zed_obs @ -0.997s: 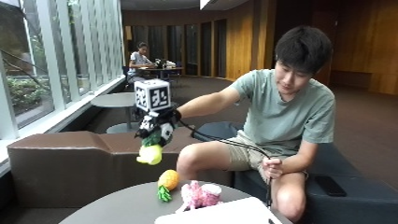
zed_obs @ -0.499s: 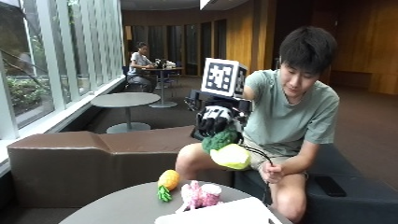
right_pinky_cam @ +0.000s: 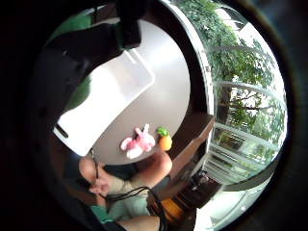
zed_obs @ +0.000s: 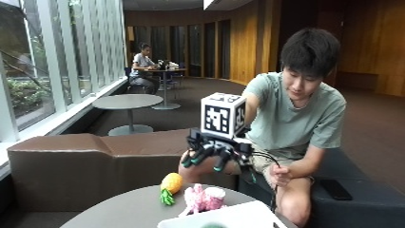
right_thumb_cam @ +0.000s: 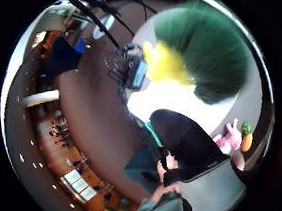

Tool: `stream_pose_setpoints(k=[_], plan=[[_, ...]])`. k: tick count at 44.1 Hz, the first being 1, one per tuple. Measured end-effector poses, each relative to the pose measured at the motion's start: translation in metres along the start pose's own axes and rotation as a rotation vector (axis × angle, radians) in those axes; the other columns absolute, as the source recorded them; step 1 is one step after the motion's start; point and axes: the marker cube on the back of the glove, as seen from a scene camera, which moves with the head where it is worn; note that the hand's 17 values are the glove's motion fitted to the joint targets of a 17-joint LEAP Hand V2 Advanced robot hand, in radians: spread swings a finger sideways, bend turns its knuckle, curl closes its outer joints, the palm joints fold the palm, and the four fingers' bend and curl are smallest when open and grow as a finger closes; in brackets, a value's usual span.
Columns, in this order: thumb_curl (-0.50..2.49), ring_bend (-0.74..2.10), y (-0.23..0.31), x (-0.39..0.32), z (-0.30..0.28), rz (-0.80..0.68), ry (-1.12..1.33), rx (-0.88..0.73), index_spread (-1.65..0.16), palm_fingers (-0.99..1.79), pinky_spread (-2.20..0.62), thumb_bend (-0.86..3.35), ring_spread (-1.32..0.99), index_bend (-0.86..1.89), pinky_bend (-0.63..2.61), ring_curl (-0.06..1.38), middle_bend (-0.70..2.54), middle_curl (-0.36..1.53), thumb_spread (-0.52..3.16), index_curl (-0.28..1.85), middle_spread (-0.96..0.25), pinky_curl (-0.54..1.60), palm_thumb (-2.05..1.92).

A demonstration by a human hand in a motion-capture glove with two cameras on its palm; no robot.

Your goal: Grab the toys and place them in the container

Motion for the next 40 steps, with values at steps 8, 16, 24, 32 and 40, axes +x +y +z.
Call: stream_pose_setpoints(k=[8,16,24,32,40], plan=[[0.49,0.57,0.03,0.078,-0.035,0.136,0.078,0.099,-0.26,-0.29,-0.06,-0.05,-0.06,0.24,1.29,0.32,0.14,0.28,1.1,0.11,0.01,0.44,0.03],[0.42,0.5,0.111,0.217,-0.047,0.361,0.042,0.056,-0.24,-0.16,0.0,-0.03,0.0,0.19,1.15,0.28,0.14,0.27,1.22,0.17,0.04,0.38,-0.03],[0.4,0.54,0.176,0.293,0.036,0.416,-0.117,0.001,-0.26,0.03,0.02,0.03,-0.01,0.31,1.05,0.29,0.16,0.26,1.35,0.25,-0.03,0.34,0.07],[0.39,0.55,0.226,0.325,0.171,0.472,-0.159,-0.205,-0.26,-0.01,0.03,0.04,0.0,0.29,1.05,0.29,0.18,0.28,1.41,0.29,-0.03,0.34,0.12],[0.37,0.59,0.251,0.331,0.278,0.501,-0.171,-0.351,-0.27,-0.1,0.03,0.05,0.01,0.14,1.11,0.3,0.14,0.27,1.45,0.29,-0.04,0.35,0.15]])
